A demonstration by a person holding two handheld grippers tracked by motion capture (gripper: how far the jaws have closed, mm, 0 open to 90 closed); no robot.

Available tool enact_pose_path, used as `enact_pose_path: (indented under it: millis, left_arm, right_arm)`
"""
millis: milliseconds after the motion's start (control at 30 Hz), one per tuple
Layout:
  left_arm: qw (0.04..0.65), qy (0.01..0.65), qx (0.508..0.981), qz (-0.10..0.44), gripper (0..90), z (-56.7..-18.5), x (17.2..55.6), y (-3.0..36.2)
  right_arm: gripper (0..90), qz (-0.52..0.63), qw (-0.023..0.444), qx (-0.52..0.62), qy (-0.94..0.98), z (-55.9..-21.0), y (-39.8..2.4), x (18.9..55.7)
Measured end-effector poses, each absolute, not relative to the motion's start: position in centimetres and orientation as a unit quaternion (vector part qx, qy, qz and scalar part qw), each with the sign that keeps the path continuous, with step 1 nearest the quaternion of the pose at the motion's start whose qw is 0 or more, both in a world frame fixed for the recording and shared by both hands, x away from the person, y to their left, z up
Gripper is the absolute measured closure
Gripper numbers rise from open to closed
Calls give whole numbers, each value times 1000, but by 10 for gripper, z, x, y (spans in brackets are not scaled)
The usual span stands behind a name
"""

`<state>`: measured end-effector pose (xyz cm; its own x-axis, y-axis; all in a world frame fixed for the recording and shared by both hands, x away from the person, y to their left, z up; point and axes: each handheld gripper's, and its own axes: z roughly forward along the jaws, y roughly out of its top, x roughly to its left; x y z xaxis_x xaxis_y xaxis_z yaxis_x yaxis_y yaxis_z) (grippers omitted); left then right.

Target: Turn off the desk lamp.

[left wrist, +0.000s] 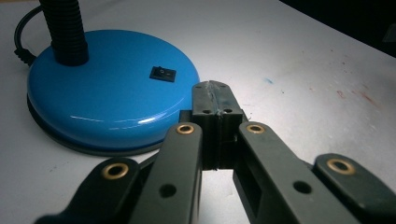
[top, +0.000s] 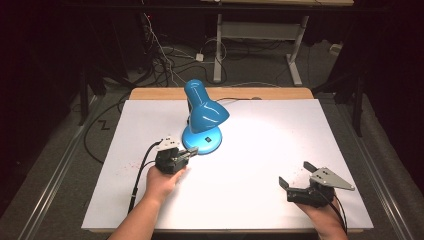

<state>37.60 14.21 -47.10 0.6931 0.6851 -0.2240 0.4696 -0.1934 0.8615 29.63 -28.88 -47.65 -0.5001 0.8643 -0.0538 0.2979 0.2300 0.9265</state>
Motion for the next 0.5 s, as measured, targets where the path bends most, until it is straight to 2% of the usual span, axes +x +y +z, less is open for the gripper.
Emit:
enact_pose_path:
  millis: [500]
  left_arm:
    - [518,392,753,99,881,-484,403,133]
  right_arm:
    - [6,472,299,401,726,-477,-288,296]
